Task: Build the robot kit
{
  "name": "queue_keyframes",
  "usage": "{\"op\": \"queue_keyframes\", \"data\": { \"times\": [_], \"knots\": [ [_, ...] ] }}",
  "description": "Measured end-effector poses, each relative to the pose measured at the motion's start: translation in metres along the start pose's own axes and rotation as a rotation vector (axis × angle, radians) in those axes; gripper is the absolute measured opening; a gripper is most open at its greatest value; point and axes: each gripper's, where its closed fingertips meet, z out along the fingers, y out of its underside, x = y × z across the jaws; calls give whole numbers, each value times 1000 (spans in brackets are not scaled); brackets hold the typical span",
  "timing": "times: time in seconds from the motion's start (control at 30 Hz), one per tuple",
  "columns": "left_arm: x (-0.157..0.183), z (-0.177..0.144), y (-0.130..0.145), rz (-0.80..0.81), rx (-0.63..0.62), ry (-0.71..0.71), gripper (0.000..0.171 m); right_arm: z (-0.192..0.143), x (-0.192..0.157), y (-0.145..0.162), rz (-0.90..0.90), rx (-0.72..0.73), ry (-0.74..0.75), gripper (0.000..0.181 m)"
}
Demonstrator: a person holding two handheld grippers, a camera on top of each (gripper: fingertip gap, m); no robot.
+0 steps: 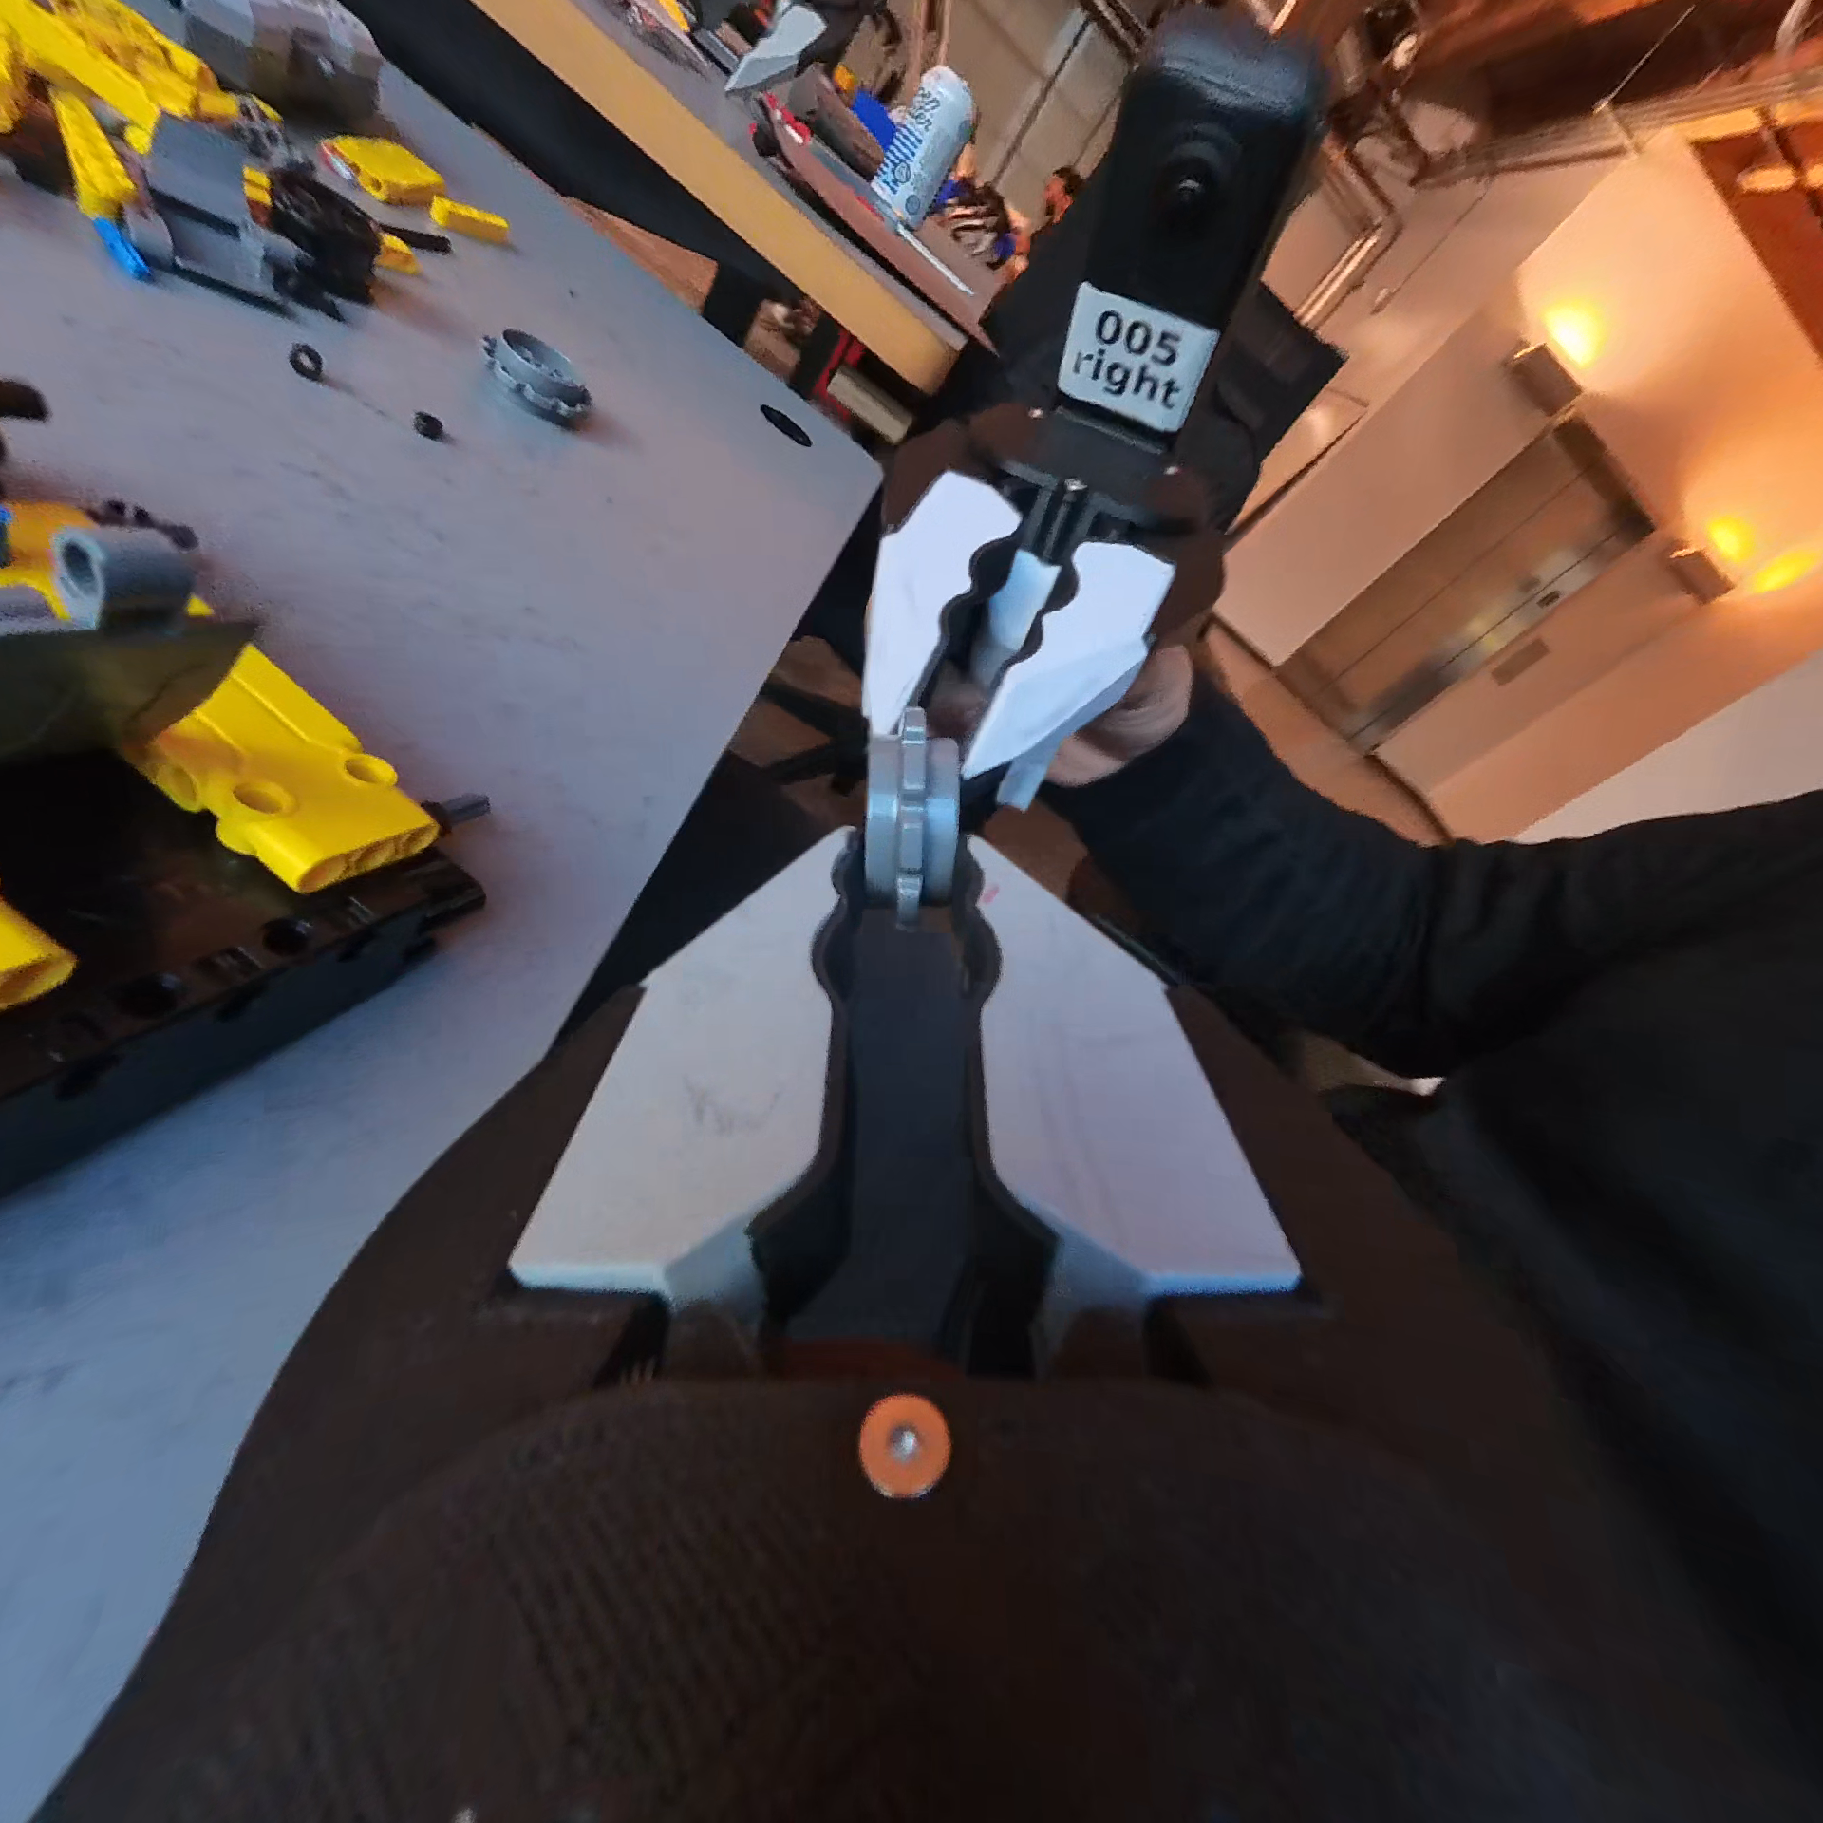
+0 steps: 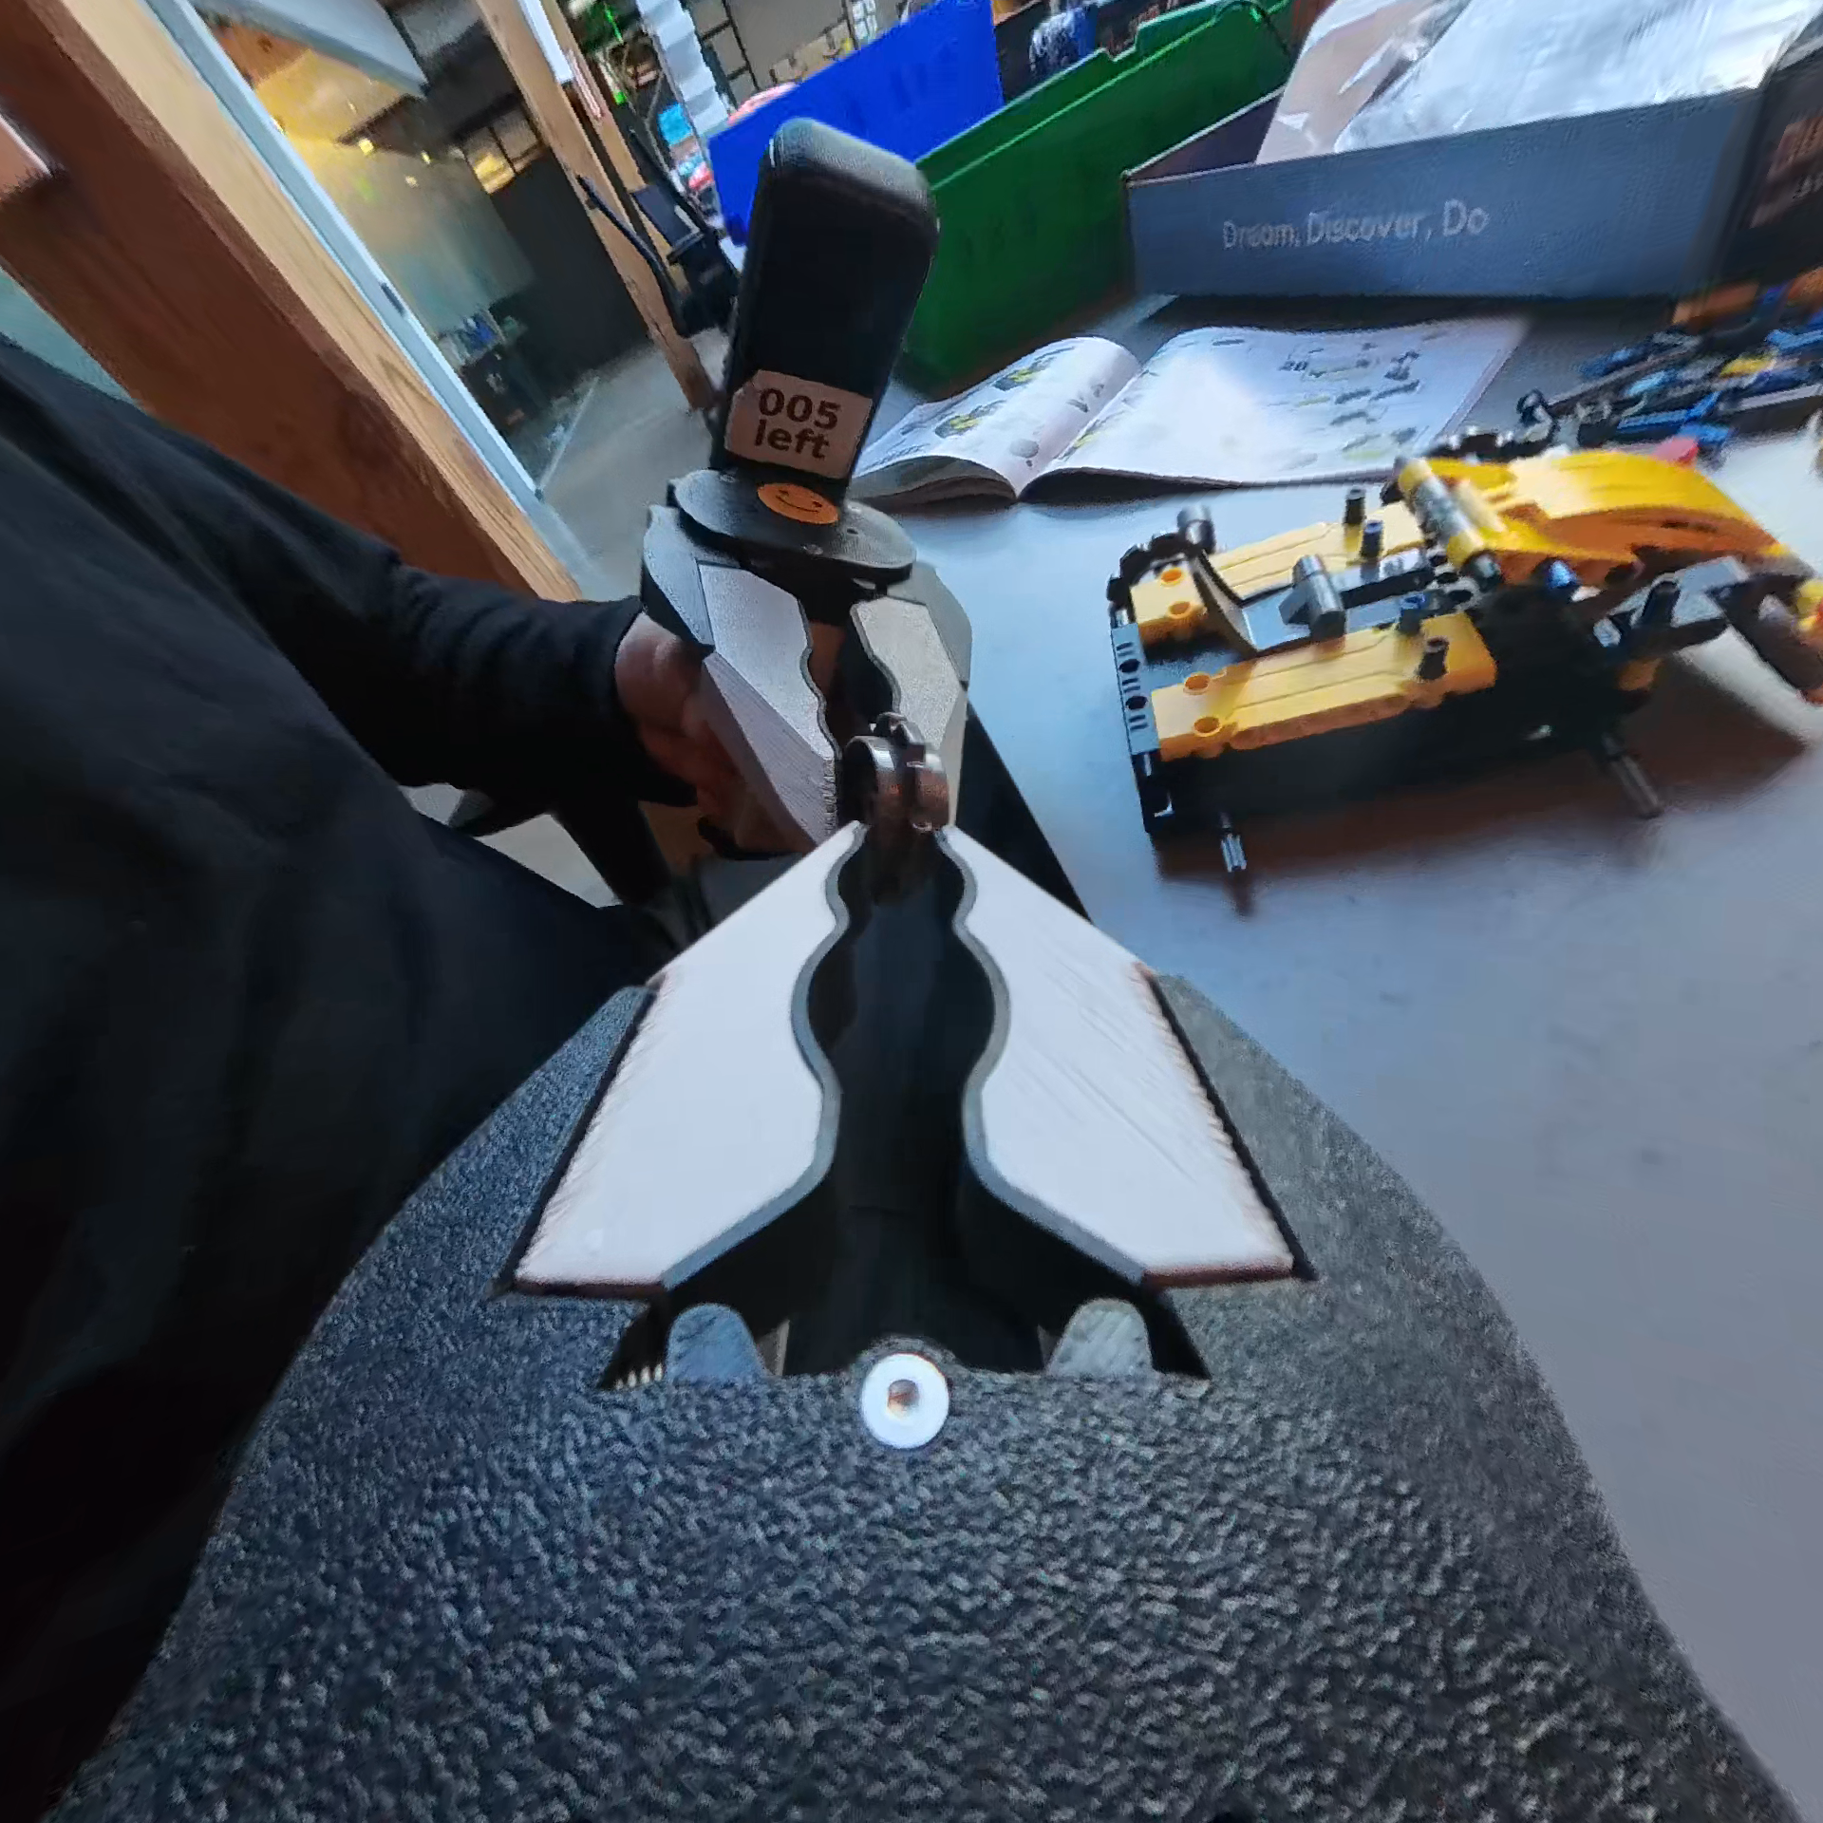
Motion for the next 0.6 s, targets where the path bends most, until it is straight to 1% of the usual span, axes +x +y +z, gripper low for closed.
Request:
{"op": "queue_keyframes", "data": {
  "times": [0.03,0.13,0.17,0.23,0.3,0.33,0.37,0.43,0.47,0.5,0.53,0.57,0.6],
  "knots": [
    [-2,0,0,35,-5,-30,14,0,0,-1,-24,-3,15,11],
    [-8,-2,3,139,-37,-113,26,0,5,-3,-59,-7,73,11],
    [-8,-2,3,173,-35,-130,25,-1,6,-4,-81,-1,85,11],
    [-7,-5,-3,250,-1,-166,14,-2,4,-6,-107,12,89,11],
    [-7,-9,-9,359,19,-220,13,-3,4,-9,-135,26,100,11],
    [-7,-10,-12,464,22,-273,13,-3,4,-10,-155,31,111,11],
    [-8,-13,-15,617,10,-353,12,-3,4,-11,-177,33,125,11],
    [-5,-21,-29,1030,-1,-562,12,-5,3,-11,-189,21,139,12],
    [2,-25,-36,1270,-3,-654,12,-7,-1,-11,-161,14,108,13],
    [9,-28,-42,1499,-10,-739,12,-9,-7,-13,-105,19,54,18],
    [15,-30,-45,1679,-8,-797,12,-13,-13,-16,-35,33,-5,32],
    [19,-30,-45,1787,-3,-811,12,-17,-18,-20,33,53,-61,34],
    [20,-31,-45,1839,1,-812,12,-21,-20,-26,91,85,-94,33]
  ]
}}
